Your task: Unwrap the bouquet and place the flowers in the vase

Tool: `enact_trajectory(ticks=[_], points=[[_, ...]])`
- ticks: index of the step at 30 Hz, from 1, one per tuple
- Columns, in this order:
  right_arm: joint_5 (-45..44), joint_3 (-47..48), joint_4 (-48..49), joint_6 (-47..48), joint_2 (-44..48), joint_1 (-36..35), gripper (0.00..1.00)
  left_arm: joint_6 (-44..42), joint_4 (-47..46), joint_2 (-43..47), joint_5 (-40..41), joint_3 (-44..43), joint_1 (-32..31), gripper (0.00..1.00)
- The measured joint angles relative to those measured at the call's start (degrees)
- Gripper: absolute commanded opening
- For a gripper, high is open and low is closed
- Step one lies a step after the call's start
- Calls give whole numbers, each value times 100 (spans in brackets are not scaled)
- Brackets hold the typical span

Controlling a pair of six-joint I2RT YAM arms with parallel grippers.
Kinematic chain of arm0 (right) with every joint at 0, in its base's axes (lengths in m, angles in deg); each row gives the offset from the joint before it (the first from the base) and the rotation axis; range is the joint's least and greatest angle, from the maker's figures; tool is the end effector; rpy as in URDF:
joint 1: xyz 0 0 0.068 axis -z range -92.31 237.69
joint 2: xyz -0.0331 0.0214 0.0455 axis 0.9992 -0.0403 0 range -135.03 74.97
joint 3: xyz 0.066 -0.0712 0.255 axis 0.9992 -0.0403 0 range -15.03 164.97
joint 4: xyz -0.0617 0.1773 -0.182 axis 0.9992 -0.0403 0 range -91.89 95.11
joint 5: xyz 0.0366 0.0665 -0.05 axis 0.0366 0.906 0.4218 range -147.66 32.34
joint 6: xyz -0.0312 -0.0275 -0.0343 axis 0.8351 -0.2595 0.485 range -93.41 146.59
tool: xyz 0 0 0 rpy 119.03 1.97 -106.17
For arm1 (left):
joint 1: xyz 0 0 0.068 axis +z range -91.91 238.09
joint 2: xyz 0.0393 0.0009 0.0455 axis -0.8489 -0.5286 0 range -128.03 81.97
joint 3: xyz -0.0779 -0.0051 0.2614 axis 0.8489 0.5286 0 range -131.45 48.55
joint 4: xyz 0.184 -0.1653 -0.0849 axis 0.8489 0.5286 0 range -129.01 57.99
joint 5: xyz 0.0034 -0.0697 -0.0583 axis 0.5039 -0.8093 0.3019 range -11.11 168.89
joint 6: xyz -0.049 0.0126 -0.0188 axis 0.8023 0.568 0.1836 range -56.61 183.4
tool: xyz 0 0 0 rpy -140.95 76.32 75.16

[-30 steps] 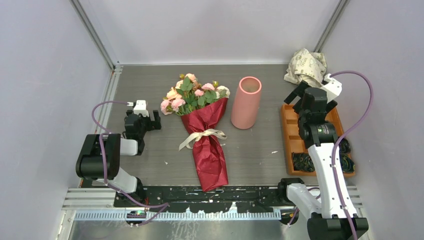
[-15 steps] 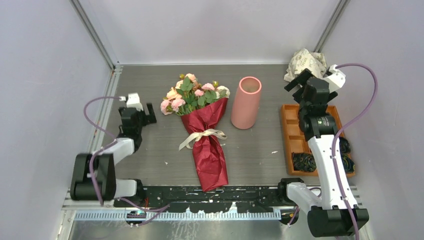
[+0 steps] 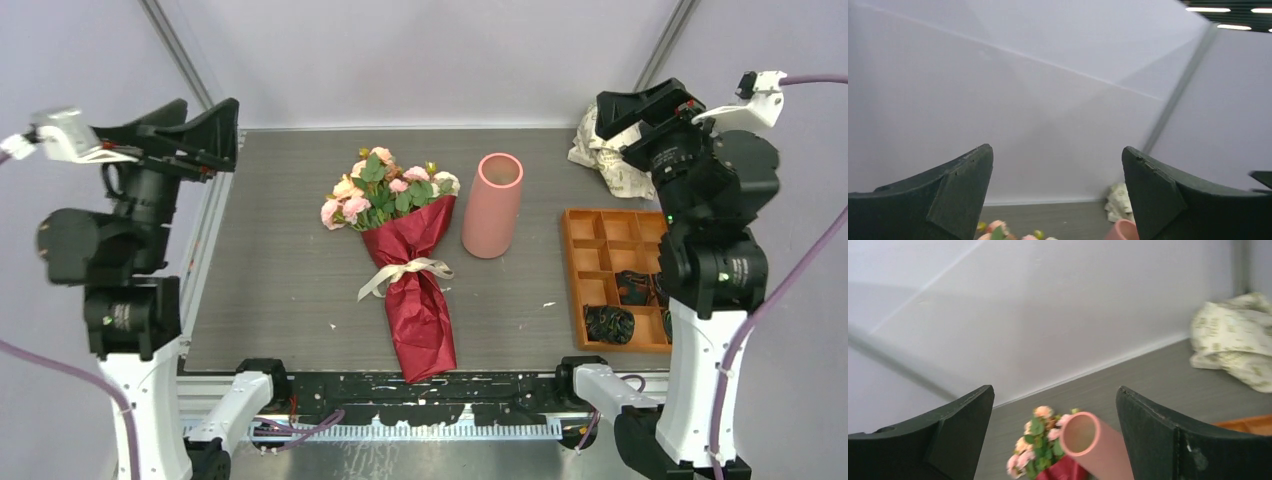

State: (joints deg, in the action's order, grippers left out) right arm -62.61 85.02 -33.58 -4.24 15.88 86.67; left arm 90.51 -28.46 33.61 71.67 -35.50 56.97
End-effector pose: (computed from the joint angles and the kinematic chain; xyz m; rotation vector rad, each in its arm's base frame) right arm 0.1394 -0.0005 0.5503 0.4635 1.4720 0.3760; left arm 0.1075 -0.0067 0.5489 -0.1466 1.1407 -0.5093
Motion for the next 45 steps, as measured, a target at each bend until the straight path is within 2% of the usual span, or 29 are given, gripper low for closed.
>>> enact_trajectory(ticks=[4, 7, 9, 11, 12, 16, 18, 23, 24, 27, 28, 29, 30, 32, 36, 39, 41, 45], points=[[953, 693, -177, -129, -188, -258, 91, 758, 184, -179, -870, -1058, -2, 100], [1180, 1196, -498, -57, -485, -896, 99, 1287, -254, -188, -1375, -1010, -2, 100], [1150, 1563, -774, 85, -772, -1453, 99, 1631, -909, -153, -1703, -632, -2, 100], [981, 1917, -1019, 293, -1126, -2179, 99, 1998, -1241, -168, -1897, -323, -2, 98], [739, 2109, -1180, 426, -1342, -2594, 99, 2140, -1222, -227, -1945, -299, -2, 93], [-22, 3132, -1729, 925, -2424, -3974, 100, 2299, -1231, -568, -2138, -619, -2, 90], [-520, 3611, -1917, 1178, -3108, -4546, 99, 2253, -1178, -726, -2129, -780, -2, 84], [-1897, 3910, -2284, 1753, -4282, -5613, 100, 1604, 313, -1272, -1484, -1989, -4, 79], [-2061, 3858, -2319, 1840, -4422, -5744, 100, 1440, 643, -1394, -1213, -2181, -4, 74], [-2317, 3499, -2378, 2002, -4516, -5877, 100, 1019, 1812, -1674, -203, -2533, -9, 48], [-2385, 3403, -2417, 2013, -4516, -5866, 100, 905, 2221, -1836, 160, -2634, -11, 44], [-2433, 3359, -2476, 2013, -4516, -5847, 100, 815, 2531, -2006, 431, -2667, -11, 33], [-2444, 3342, -2540, 2011, -4533, -5840, 100, 726, 2761, -2190, 625, -2555, -9, 32], [-2455, 3285, -2693, 1996, -4599, -5823, 100, 682, 2861, -2444, 721, -1801, 4, 31], [-2450, 2409, -2531, 2048, -4682, -5912, 99, 863, 2538, -2618, 446, 1003, -9, 37], [-2358, 1609, -2420, 2068, -5077, -6120, 99, 922, 2710, -2312, 612, 2347, -31, 40], [-2190, 1355, -2352, 2061, -5460, -6214, 95, 863, 2846, -1718, 898, 2551, -31, 41], [-1834, 1322, -2262, 2059, -6205, -6356, 75, 684, 2597, -487, 1405, 2065, -31, 41]])
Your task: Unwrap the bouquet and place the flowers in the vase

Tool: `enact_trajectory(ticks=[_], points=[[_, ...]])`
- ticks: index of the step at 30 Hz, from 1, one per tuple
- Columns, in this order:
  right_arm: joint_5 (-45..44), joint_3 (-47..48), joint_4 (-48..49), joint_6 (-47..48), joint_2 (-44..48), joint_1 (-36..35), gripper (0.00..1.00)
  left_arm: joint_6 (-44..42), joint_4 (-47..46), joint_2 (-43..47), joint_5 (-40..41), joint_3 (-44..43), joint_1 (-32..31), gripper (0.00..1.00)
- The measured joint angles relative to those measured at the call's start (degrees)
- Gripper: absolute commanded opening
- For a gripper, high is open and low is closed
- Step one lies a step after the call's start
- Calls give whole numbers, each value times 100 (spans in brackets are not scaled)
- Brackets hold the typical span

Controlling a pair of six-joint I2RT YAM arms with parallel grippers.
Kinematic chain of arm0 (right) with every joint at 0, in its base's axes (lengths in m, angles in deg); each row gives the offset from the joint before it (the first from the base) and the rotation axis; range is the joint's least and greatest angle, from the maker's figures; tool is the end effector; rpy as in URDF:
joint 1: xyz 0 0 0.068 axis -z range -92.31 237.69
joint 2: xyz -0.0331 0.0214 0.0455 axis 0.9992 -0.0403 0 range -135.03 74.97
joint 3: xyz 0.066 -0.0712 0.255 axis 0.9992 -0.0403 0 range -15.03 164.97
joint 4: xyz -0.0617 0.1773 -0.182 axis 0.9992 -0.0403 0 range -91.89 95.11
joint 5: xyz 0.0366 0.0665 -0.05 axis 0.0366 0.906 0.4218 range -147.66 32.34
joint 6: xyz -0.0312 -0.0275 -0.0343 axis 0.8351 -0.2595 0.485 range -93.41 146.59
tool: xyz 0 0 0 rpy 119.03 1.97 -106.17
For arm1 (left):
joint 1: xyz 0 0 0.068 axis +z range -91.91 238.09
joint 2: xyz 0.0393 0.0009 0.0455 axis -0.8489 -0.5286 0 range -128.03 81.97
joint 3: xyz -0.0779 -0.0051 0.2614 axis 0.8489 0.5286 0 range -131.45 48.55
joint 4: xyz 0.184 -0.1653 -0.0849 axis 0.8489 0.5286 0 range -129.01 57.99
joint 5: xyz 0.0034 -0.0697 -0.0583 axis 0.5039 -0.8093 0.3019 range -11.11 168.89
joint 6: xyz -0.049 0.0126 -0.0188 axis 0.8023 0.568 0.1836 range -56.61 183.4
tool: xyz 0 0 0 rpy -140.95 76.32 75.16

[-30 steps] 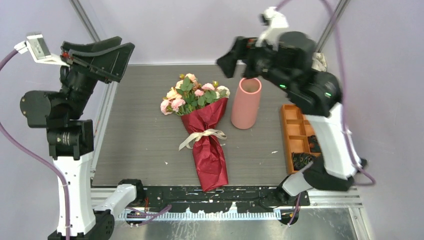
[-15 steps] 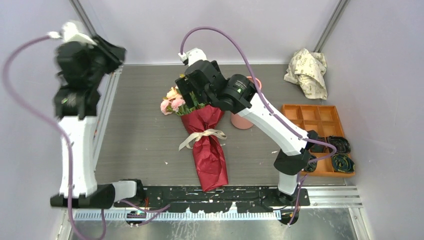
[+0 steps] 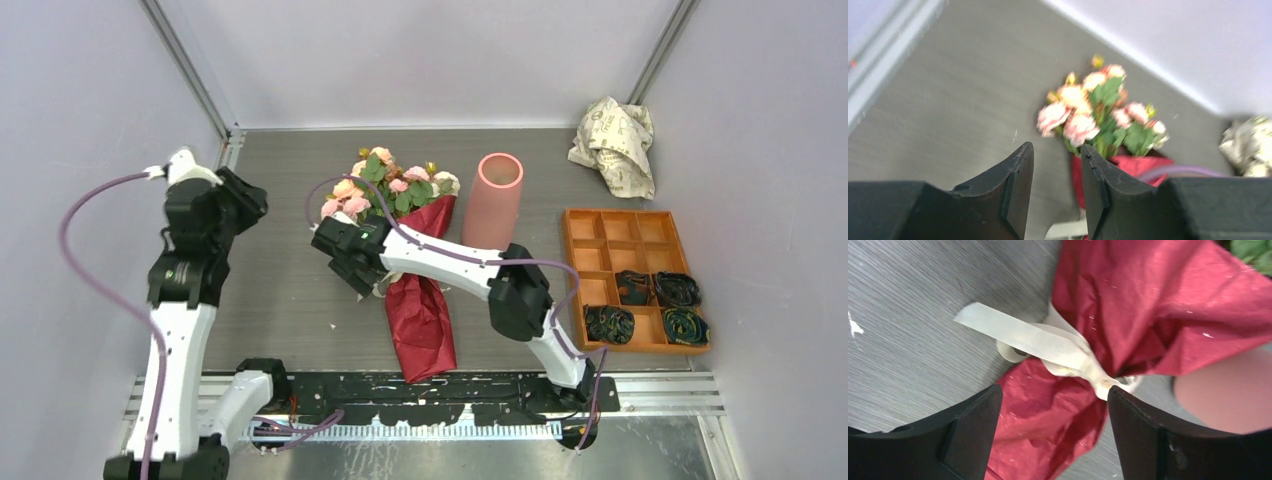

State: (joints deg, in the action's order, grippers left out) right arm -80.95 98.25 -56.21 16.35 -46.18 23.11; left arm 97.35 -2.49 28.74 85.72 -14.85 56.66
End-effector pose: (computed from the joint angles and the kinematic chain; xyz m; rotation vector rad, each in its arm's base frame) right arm 0.2038 0.3963 0.2657 -1.1032 2.3652 -0.1360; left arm 0.1906 -0.0006 0.3787 -0.6425 1.9338 -0.2683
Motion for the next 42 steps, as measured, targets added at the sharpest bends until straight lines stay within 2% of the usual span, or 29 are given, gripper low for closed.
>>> enact_trajectory(ticks=[2, 5, 13, 25, 31, 39, 41, 42], points=[[160, 122, 13, -4, -269, -26, 70, -68, -168, 363, 166, -278, 0, 41], [350, 282, 66, -13, -520, -37, 68, -133, -254, 551, 262, -339, 0, 41], [448, 389, 214, 24, -846, -37, 68, -146, -48, 216, 282, -48, 0, 41], [153, 704, 297, 153, -1414, 17, 67, -170, 22, 302, 319, -31, 0, 41], [-24, 599, 328, 166, -1414, 70, 58, -168, 22, 304, 319, -26, 0, 40], [-138, 520, 343, 195, -1414, 105, 40, -166, 24, 354, 317, -20, 0, 40], [-160, 498, 345, 197, -1414, 107, 44, -166, 26, 389, 317, -20, 0, 40], [-170, 492, 343, 197, -1414, 107, 52, -166, 26, 407, 317, -20, 0, 40]])
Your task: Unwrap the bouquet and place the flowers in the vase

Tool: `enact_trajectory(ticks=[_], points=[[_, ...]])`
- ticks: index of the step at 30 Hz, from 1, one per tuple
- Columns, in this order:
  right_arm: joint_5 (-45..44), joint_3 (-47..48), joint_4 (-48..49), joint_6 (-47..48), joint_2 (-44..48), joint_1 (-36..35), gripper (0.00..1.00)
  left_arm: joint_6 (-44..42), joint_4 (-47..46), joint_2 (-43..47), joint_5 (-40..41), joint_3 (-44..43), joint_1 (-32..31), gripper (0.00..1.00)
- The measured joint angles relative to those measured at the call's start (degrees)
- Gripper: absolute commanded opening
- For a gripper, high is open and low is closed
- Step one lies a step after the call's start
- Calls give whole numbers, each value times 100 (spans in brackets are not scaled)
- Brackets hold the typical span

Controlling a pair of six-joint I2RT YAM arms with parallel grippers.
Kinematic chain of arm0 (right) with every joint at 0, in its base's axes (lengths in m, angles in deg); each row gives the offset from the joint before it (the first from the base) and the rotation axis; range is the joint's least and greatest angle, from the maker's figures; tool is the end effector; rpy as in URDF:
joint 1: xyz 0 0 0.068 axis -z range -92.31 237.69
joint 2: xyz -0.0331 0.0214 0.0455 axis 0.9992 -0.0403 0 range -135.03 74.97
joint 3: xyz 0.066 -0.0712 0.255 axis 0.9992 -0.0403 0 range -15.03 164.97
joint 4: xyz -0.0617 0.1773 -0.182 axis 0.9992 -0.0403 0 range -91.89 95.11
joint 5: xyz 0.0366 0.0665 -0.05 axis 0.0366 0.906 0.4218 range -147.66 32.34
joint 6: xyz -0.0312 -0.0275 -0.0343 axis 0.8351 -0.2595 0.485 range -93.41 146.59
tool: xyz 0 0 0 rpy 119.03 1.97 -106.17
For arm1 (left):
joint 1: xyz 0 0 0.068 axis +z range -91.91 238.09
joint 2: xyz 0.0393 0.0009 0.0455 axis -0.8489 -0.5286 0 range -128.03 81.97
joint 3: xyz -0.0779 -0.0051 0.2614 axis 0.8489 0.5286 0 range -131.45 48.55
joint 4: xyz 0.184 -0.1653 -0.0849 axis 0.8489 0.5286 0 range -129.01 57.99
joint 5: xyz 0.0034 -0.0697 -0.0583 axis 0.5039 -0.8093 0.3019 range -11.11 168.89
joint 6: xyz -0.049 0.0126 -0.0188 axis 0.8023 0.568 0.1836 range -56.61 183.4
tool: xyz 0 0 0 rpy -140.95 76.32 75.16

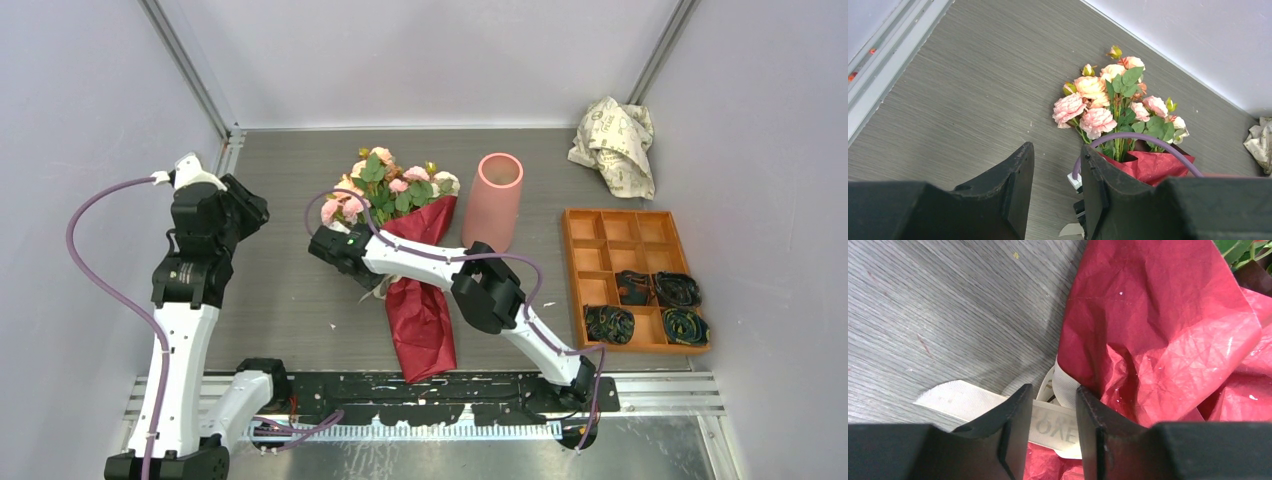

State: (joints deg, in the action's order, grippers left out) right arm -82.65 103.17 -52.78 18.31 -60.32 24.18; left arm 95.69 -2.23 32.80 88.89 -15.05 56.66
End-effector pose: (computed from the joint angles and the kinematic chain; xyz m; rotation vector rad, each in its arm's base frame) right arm 0.2306 0.4292 0.1820 -1.1661 2.3968 -0.2724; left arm 0.1708 0.0018 0.3909 -0.6314 1.8565 -0.2166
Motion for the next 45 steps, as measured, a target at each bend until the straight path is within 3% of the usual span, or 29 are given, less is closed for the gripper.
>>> enact_trajectory(ticks=[2, 4, 10, 17, 32, 45], points=[[-4, -2, -20, -24, 2, 2, 63, 0, 2, 31, 0, 0, 0, 40], [0, -9, -63, -39, 35, 4, 68, 0, 13, 46, -4, 0, 0, 40], [-11, -122, -131, -61, 503, -66, 71, 0, 39, 72, -15, 0, 0, 40], [-155, -264, -129, -52, 1113, -188, 70, 2, 39, 85, -22, 0, 0, 40], [-540, -721, -90, 74, 949, -219, 68, 7, 42, 109, -59, 0, 0, 40], [-743, -846, -81, 155, 704, -216, 54, 26, 39, 142, -85, 42, 0, 40]])
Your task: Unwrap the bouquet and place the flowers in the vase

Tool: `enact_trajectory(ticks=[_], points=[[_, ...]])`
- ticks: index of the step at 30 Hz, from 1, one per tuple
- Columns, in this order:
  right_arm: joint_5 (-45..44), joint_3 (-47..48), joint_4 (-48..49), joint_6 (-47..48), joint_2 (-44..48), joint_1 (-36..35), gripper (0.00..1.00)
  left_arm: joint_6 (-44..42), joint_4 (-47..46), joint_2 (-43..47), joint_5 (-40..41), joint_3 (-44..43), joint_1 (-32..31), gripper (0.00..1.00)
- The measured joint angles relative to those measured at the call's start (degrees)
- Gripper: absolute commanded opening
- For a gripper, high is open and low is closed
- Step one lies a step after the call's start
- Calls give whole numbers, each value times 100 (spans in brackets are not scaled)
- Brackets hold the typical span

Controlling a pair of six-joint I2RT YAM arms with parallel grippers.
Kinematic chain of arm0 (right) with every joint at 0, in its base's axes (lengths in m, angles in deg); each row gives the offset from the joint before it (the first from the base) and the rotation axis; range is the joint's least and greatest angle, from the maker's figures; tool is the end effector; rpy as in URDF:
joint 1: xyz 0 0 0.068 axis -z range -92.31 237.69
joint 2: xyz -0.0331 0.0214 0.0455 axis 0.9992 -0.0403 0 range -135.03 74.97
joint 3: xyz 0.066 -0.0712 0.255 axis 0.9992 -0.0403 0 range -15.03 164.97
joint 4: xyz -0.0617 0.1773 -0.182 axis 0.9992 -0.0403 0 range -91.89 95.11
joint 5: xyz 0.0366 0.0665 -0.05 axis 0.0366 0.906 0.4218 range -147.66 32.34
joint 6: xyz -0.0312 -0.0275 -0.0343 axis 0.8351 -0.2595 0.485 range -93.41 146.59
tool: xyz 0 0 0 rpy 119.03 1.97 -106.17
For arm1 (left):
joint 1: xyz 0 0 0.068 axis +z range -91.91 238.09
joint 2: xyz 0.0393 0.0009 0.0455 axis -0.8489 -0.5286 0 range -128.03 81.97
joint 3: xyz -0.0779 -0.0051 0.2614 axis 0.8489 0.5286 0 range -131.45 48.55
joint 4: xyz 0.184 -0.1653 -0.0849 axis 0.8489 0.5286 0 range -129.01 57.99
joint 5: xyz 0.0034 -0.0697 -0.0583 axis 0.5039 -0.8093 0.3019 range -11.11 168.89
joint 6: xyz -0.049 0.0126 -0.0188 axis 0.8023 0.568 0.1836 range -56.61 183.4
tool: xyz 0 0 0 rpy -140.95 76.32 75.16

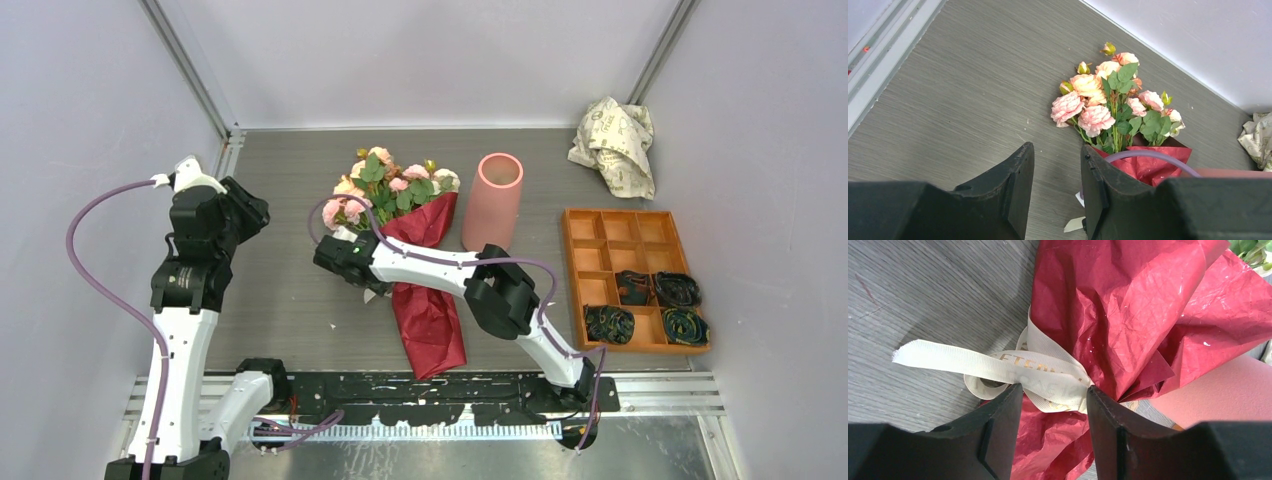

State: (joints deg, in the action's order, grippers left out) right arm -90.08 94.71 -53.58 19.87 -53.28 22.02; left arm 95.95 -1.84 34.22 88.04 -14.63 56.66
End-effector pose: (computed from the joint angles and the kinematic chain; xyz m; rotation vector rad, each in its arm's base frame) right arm 0.2060 0.4094 0.1985 -1.2047 2.3034 -0.4375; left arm 0.1642 0.0015 0.3915 -0.6249 1.8499 -0.2371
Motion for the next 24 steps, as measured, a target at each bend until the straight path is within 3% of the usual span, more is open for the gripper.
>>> enact_trajectory(ticks=[14, 24], points=[[-164, 155, 37, 107, -293, 4, 32, 0, -44, -4, -92, 118, 0, 40], [-129, 278, 15, 42, -184, 4, 8, 345, -699, -310, -756, 986, 0, 39]])
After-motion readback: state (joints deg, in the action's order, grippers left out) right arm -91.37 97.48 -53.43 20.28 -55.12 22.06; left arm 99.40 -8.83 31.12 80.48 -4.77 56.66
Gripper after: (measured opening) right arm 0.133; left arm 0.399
